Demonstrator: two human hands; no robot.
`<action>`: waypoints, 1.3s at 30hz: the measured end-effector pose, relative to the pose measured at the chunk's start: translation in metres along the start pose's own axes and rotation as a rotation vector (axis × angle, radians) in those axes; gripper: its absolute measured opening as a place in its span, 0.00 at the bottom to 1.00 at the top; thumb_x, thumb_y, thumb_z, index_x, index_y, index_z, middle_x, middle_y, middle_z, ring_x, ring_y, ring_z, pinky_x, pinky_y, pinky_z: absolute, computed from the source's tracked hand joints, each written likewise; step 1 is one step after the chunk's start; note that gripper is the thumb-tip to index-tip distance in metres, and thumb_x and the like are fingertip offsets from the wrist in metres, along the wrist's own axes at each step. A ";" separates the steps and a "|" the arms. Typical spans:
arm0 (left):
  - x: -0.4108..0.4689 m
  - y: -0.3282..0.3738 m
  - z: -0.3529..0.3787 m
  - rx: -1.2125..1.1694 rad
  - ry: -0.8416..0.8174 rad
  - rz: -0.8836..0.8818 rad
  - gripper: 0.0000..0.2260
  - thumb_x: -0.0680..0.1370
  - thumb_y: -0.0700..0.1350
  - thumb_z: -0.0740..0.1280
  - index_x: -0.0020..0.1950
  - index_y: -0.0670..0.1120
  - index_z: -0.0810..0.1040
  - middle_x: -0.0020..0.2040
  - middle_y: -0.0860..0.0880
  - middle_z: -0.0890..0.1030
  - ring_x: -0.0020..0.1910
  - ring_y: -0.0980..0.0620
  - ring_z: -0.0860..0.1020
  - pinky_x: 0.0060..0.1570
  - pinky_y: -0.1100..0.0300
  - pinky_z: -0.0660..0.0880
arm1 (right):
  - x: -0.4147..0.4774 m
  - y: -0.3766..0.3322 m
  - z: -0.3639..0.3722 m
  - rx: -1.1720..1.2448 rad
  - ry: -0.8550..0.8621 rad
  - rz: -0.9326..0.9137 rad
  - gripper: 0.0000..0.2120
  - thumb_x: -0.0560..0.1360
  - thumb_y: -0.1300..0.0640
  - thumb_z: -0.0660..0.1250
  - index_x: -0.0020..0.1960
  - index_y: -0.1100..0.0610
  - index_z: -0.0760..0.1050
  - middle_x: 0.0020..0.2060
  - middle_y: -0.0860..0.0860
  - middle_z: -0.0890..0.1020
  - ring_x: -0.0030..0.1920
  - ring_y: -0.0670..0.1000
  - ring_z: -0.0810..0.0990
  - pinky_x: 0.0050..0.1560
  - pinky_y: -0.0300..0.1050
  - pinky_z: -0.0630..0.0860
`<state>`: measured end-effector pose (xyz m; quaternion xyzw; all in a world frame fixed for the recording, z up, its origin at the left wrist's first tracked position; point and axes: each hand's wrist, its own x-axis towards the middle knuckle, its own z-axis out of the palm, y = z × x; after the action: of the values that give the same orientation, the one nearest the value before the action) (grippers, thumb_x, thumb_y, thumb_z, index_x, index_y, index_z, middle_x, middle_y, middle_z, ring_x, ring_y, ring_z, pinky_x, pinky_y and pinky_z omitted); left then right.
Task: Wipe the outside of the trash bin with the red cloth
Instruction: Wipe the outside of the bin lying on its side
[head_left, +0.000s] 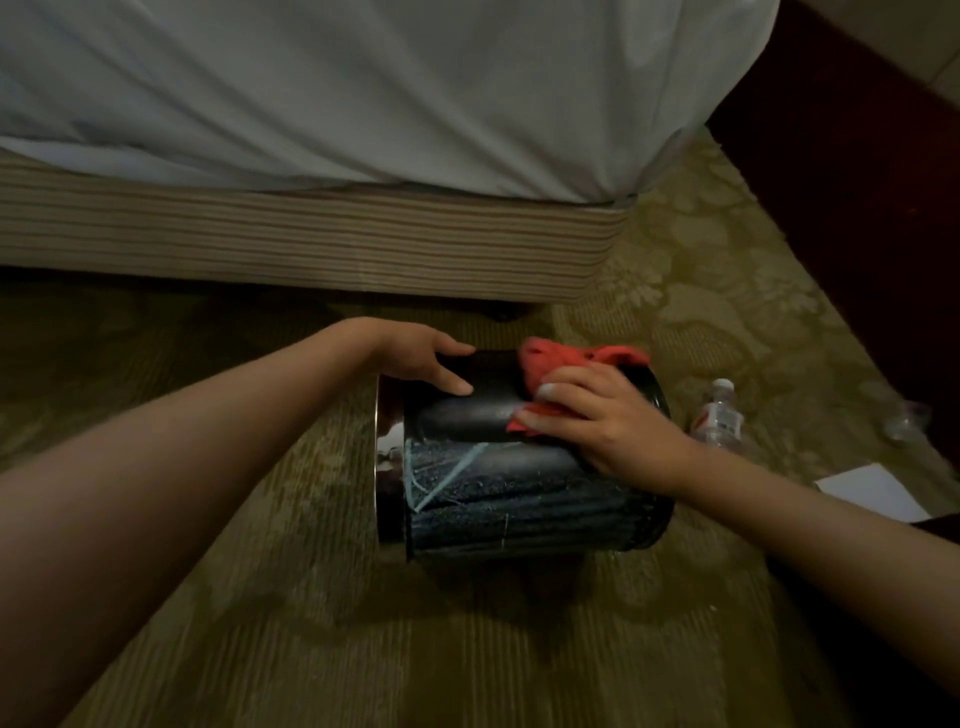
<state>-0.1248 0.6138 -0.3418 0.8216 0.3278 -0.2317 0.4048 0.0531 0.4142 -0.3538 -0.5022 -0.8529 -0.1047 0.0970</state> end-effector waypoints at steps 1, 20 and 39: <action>0.000 0.000 0.000 0.016 0.004 -0.010 0.33 0.73 0.56 0.68 0.74 0.59 0.57 0.73 0.50 0.64 0.70 0.46 0.64 0.69 0.48 0.60 | -0.018 0.012 -0.007 -0.035 -0.015 0.016 0.17 0.72 0.59 0.65 0.60 0.58 0.79 0.53 0.58 0.81 0.59 0.58 0.74 0.53 0.61 0.74; -0.012 -0.001 -0.006 0.025 0.013 0.011 0.30 0.75 0.53 0.66 0.74 0.57 0.58 0.74 0.48 0.61 0.72 0.45 0.61 0.71 0.46 0.59 | -0.028 0.025 -0.010 -0.078 -0.045 0.068 0.21 0.71 0.56 0.60 0.64 0.50 0.72 0.51 0.59 0.79 0.57 0.56 0.70 0.50 0.58 0.73; -0.031 -0.032 -0.017 0.080 -0.009 -0.078 0.34 0.75 0.58 0.64 0.76 0.52 0.52 0.73 0.48 0.63 0.72 0.47 0.61 0.70 0.50 0.56 | 0.024 0.006 -0.006 -0.043 -0.047 0.053 0.16 0.71 0.58 0.64 0.57 0.55 0.80 0.49 0.57 0.81 0.50 0.61 0.80 0.46 0.57 0.74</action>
<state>-0.1673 0.6311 -0.3285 0.8226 0.3481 -0.2639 0.3639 0.0474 0.4354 -0.3411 -0.5289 -0.8389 -0.1086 0.0688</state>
